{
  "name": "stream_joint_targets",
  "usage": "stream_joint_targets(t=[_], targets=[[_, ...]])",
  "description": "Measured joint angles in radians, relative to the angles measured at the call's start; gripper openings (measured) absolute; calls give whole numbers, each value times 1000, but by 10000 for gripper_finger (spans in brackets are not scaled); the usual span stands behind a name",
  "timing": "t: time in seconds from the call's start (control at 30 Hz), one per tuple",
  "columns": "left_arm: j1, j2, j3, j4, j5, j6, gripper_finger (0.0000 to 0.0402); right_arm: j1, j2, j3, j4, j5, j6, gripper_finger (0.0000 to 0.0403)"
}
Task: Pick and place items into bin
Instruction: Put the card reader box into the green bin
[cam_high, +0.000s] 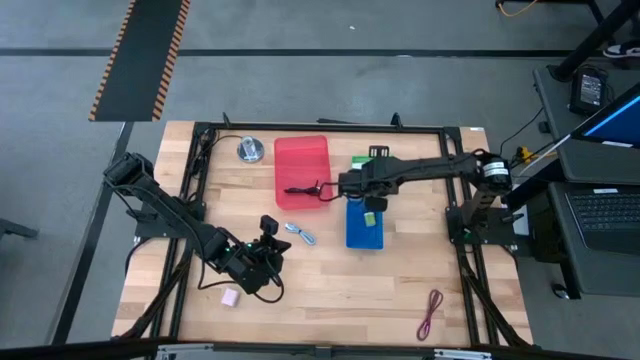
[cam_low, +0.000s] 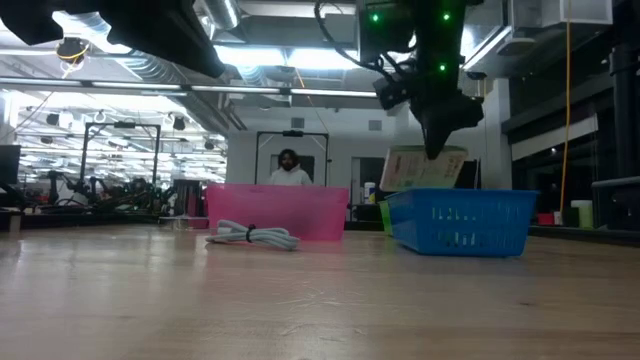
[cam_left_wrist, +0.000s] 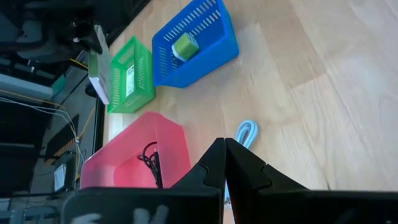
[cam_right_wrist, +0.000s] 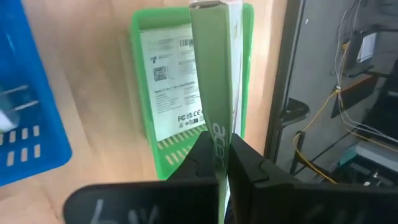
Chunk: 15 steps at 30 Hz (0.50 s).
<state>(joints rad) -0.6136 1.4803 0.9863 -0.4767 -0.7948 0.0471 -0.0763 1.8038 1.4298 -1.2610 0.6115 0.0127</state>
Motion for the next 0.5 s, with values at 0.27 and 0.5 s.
stream_joint_targets(t=[0.27,0.5], targets=[[0,0,0,0,0,7,1,-65,0,-75,90,-43,-75,0],[0,0,0,0,0,-9,2,-116,0,-103,184,-52,-128,0]])
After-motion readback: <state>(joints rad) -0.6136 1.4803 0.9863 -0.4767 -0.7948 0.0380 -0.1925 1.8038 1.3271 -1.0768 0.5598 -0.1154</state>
